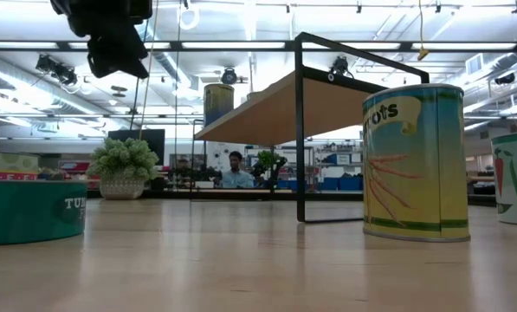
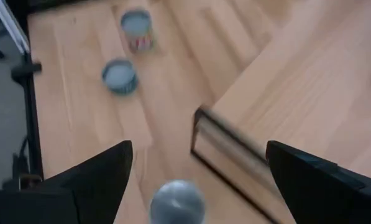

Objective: Pick and place cans onto a shelf
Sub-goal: Put the canned carrots on the shelf

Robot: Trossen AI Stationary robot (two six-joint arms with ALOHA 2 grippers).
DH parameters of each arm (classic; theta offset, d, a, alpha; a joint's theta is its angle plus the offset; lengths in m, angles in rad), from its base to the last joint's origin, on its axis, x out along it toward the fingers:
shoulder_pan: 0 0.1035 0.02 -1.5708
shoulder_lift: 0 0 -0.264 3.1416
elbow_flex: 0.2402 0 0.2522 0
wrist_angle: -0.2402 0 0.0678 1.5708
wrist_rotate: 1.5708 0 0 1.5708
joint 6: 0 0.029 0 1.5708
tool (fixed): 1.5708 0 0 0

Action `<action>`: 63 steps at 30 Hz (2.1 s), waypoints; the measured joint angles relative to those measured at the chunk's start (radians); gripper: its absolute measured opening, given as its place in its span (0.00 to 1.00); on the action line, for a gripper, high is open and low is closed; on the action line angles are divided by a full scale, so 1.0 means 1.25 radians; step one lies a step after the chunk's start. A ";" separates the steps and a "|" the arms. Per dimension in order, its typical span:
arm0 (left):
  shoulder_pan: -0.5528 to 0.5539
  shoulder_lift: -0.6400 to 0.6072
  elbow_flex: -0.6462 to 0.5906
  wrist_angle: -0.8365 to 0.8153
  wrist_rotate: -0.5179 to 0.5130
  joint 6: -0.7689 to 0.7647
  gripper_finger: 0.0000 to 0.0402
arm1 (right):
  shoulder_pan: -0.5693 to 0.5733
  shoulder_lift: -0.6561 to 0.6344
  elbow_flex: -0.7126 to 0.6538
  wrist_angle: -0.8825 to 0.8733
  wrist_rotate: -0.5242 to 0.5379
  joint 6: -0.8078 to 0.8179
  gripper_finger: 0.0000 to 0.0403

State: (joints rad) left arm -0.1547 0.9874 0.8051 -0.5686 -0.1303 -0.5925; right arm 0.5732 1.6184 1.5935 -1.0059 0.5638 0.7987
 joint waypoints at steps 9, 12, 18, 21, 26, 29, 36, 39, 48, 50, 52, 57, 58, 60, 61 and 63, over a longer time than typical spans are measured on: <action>0.000 0.000 0.000 -0.009 -0.034 -0.004 0.46 | 0.067 0.130 -0.020 -0.003 -0.007 0.118 0.89; 0.000 0.000 0.000 -0.021 -0.034 -0.005 0.51 | 0.070 0.165 -0.020 -0.042 -0.045 0.145 0.90; 0.000 0.000 0.000 -0.039 -0.018 0.001 0.59 | 0.072 0.183 -0.023 -0.065 -0.078 0.185 0.98; 0.000 0.000 0.000 -0.040 -0.018 0.005 0.60 | 0.073 0.178 -0.023 -0.063 -0.067 0.185 0.98; 0.000 0.000 0.000 -0.039 -0.018 0.008 0.60 | 0.073 0.179 -0.043 -0.043 -0.047 0.200 0.99; 0.000 0.000 0.000 -0.039 -0.018 0.008 0.59 | 0.073 0.178 -0.081 0.001 -0.045 0.219 0.99; 0.000 0.000 0.000 -0.039 -0.018 0.009 0.59 | 0.068 0.177 -0.121 0.062 -0.035 0.218 0.99; 0.000 0.000 0.000 -0.039 -0.018 0.009 0.59 | 0.067 0.176 -0.120 0.057 -0.018 0.202 0.99; 0.000 0.000 0.000 -0.039 -0.018 0.010 0.59 | 0.035 0.176 -0.139 0.079 -0.058 0.177 0.99; 0.000 0.000 0.000 -0.039 -0.018 0.010 0.59 | 0.028 0.176 -0.141 0.098 -0.069 0.176 0.99; 0.000 0.000 0.000 -0.039 -0.018 0.010 0.59 | 0.026 0.176 -0.141 0.097 -0.064 0.171 0.99; 0.000 0.000 0.000 -0.039 -0.018 0.010 0.59 | 0.016 0.176 -0.141 0.081 -0.077 0.163 0.99; 0.000 0.000 0.000 -0.039 -0.018 0.010 0.59 | 0.014 0.176 -0.141 0.082 -0.077 0.161 0.99; 0.000 0.000 0.000 -0.039 -0.018 0.010 0.59 | 0.013 0.176 -0.141 0.081 -0.077 0.161 0.99; 0.000 0.000 0.000 -0.039 -0.018 0.010 0.59 | 0.011 0.176 -0.141 0.079 -0.079 0.161 0.99; 0.000 0.000 0.000 -0.039 -0.018 0.010 0.59 | 0.008 0.176 -0.145 0.083 -0.086 0.162 0.99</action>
State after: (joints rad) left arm -0.1545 0.9878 0.8048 -0.6171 -0.1524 -0.5802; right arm 0.5836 1.8382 1.4119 -0.9022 0.4561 1.0007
